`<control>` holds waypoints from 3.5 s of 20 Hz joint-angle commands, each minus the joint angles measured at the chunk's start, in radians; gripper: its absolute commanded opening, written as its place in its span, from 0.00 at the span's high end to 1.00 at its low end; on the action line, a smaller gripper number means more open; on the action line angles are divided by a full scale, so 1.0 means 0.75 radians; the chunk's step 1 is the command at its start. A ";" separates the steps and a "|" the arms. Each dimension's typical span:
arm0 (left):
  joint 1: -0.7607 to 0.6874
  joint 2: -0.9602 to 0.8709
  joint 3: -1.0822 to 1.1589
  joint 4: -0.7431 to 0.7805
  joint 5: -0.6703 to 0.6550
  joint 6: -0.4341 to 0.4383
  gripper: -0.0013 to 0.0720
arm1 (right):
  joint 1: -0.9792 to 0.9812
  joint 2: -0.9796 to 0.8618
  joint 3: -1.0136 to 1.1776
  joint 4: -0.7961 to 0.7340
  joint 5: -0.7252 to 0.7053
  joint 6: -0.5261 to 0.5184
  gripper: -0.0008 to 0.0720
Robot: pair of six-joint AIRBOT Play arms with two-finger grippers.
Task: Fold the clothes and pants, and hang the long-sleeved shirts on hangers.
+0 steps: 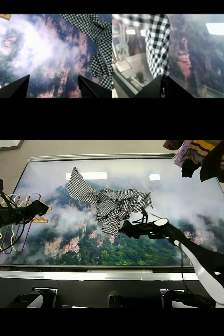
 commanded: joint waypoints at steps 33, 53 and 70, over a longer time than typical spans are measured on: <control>-0.297 -1.178 0.349 -1.146 0.667 0.270 0.02 | -0.221 1.207 -0.069 -1.648 0.860 0.927 0.93; -0.207 -0.752 0.719 -0.769 0.443 0.342 0.95 | -0.221 1.051 0.071 -1.420 -0.075 1.011 0.94; 0.210 0.534 0.806 0.328 0.114 -0.446 0.94 | -0.221 1.157 1.247 -2.934 0.296 1.441 0.94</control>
